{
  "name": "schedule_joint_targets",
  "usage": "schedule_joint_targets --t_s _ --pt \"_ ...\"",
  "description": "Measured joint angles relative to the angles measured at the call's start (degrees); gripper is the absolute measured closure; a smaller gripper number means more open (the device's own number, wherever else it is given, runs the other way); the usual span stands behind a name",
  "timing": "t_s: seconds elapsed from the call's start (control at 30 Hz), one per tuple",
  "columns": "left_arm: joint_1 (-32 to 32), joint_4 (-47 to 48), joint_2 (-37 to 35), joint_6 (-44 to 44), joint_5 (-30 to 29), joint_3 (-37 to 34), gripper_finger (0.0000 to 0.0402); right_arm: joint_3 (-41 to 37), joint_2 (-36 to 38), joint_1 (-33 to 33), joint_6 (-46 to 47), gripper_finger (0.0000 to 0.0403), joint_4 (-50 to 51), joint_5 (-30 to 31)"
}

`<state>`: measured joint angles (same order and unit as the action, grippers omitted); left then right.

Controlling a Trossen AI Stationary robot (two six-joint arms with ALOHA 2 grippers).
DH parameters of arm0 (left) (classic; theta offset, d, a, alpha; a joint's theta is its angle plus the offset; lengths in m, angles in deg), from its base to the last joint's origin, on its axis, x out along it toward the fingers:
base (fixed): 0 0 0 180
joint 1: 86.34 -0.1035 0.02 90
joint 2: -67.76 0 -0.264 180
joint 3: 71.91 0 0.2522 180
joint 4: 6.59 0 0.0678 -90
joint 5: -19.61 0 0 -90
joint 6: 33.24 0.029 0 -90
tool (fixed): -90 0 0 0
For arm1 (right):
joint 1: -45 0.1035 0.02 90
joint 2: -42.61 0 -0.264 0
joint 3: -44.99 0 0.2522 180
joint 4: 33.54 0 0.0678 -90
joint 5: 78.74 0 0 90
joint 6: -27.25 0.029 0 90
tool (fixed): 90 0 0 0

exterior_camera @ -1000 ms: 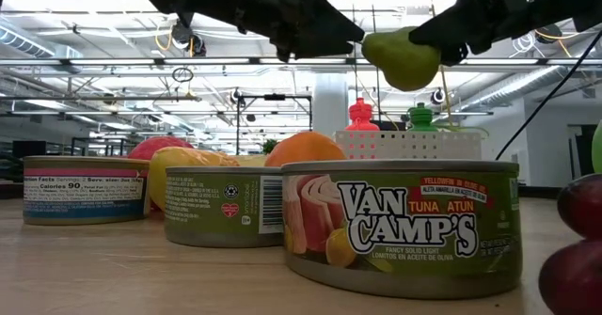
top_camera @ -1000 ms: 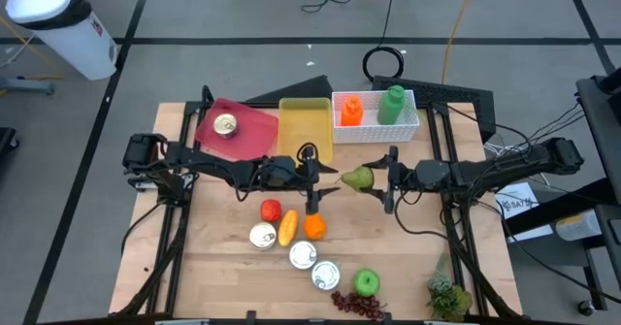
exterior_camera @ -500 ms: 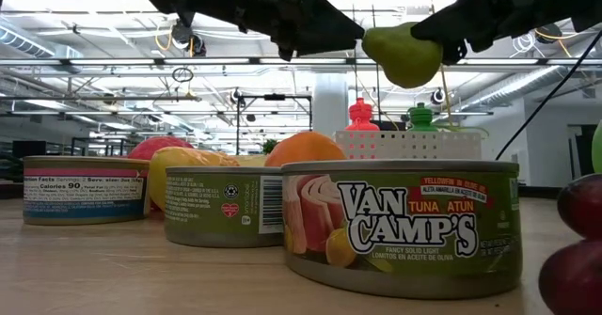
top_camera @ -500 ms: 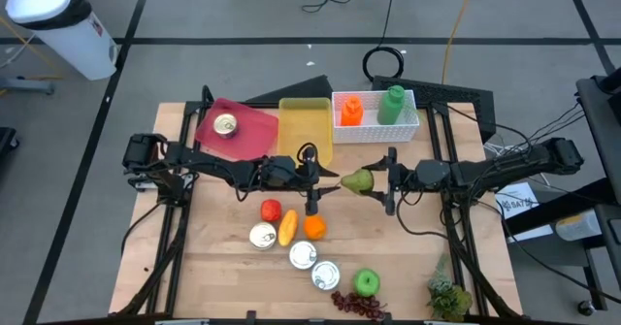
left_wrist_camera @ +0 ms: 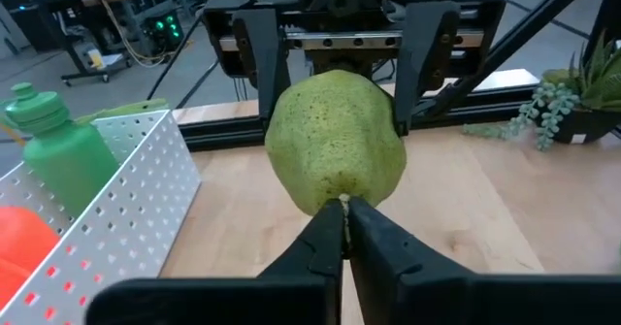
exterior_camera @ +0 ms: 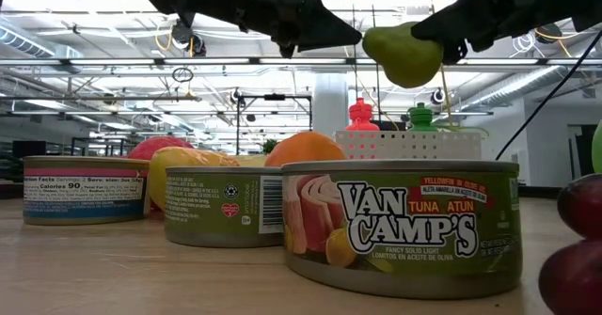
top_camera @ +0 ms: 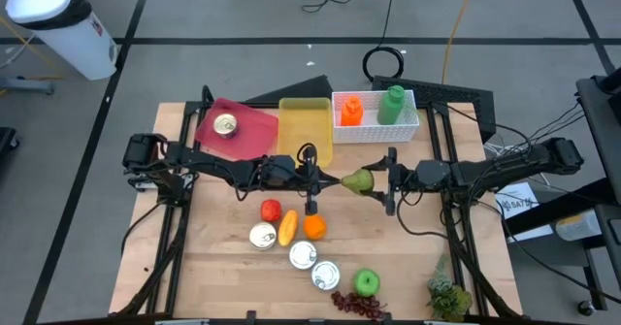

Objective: Pick & Place Food Item
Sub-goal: Put the green pear into the yellow bin

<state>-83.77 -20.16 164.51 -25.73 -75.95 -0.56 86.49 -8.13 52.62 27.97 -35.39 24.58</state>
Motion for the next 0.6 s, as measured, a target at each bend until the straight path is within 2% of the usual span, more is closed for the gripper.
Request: schedule_joint_targets --t_s 0.1,0.4,0.6 --pt "0.02 -0.44 0.0 -0.66 -0.57 0.0 0.0393 0.0 0.02 0.0 0.1 0.0107 0.0 0.05" --pt "0.01 -0.23 -0.46 -2.1 -0.95 0.02 0.0394 0.04 0.03 0.0 -0.42 0.0043 -3.65 -0.12" --pt "-0.11 4.81 -1.01 -2.71 -8.53 0.02 0.0394 0.04 3.05 -0.01 -2.08 0.0041 -3.46 0.18"
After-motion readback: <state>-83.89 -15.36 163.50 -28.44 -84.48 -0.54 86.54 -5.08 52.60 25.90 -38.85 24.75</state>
